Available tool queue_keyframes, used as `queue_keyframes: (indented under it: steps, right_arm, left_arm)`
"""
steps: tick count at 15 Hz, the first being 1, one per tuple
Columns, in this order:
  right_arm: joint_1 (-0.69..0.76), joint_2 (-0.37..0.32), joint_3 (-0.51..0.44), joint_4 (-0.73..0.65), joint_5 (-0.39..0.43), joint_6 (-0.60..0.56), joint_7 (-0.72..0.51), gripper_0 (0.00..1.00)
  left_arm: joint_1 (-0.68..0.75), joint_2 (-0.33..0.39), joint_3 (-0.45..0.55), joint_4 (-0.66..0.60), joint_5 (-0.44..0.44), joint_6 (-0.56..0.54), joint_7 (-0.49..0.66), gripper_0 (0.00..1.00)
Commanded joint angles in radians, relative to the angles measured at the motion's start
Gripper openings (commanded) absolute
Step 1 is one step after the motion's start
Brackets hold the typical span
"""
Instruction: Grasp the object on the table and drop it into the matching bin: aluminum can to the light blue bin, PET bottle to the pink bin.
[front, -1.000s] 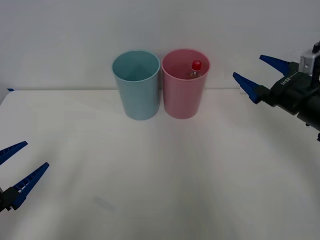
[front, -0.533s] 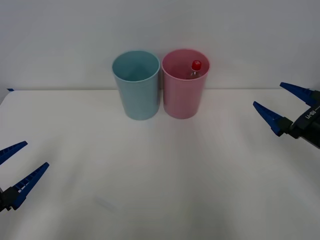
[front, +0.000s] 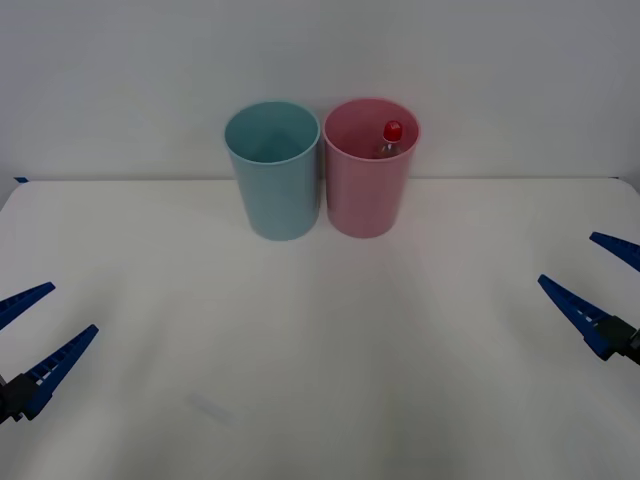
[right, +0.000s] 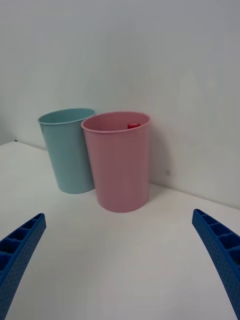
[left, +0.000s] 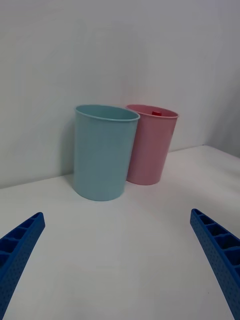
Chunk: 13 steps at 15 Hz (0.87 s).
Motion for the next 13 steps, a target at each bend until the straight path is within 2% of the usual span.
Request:
queue_keyframes:
  steps: [1,6,13]
  right_arm:
    - [0.094,0.010,-0.015,-0.063,0.001,-0.005,0.003,1.00]
    - [0.221,0.036,-0.030,-0.130,-0.001,-0.023,0.004,1.00]
    - [0.246,0.038,-0.029,-0.148,0.001,-0.026,0.004,1.00]
  left_arm:
    - [0.000,0.000,0.000,0.000,0.000,0.000,0.000,1.00]
    - [0.000,0.000,0.000,0.000,0.000,0.000,0.000,1.00]
    - [0.000,0.000,0.000,0.000,0.000,0.000,0.000,1.00]
